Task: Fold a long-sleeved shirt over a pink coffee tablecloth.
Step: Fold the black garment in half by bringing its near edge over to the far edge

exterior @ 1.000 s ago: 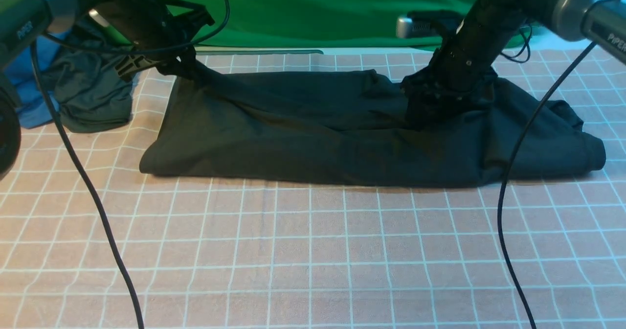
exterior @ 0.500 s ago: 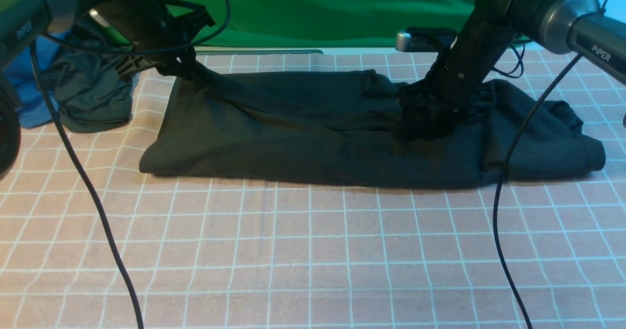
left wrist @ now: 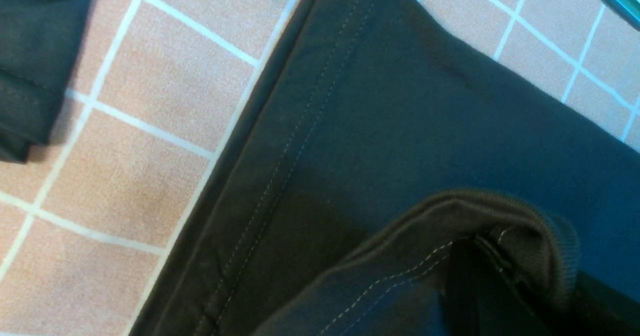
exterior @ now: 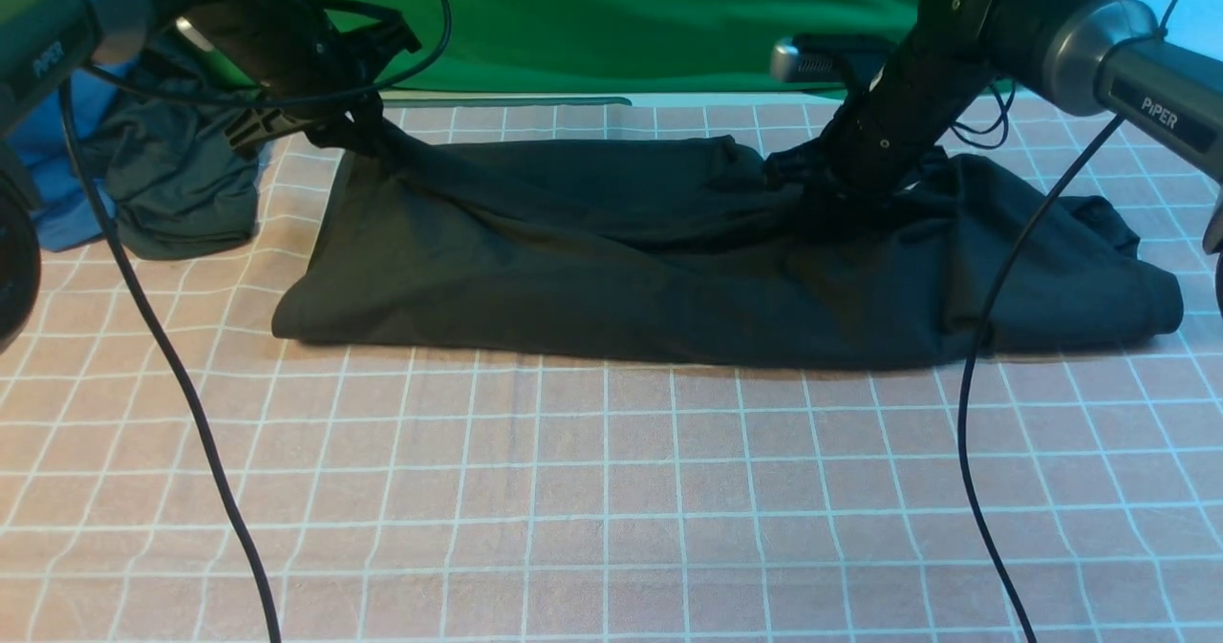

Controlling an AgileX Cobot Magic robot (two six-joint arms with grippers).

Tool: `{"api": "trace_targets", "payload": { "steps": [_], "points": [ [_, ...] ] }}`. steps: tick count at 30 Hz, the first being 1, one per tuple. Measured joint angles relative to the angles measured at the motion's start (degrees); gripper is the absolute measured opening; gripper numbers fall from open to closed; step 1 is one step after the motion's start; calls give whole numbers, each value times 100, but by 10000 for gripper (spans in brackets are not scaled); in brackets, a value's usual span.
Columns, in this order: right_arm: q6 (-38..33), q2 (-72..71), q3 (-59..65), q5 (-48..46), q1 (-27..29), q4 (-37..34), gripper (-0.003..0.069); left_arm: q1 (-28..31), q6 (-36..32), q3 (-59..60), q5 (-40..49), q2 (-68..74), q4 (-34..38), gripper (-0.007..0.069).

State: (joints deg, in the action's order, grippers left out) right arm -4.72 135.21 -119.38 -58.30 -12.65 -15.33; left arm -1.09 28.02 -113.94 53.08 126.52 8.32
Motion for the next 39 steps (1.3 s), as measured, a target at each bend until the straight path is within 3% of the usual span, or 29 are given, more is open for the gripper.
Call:
{"api": "trace_targets", "payload": {
  "steps": [19, 30, 34, 39],
  "points": [
    [-128, 46, -188, 1179, 177, 28, 57, 0, 127, -53, -1239, -4, 5, 45],
    [-134, 257, -188, 1939, 177, 5, 67, 0, 133, -53, -1473, 276, -197, 55],
    [-134, 257, -188, 2282, 177, -7, 130, 0, 133, -53, -1566, 314, -223, 132],
    [-148, 257, -188, 2519, 177, -2, 299, 0, 147, -59, -1755, 321, -312, 328]
  ]
}}
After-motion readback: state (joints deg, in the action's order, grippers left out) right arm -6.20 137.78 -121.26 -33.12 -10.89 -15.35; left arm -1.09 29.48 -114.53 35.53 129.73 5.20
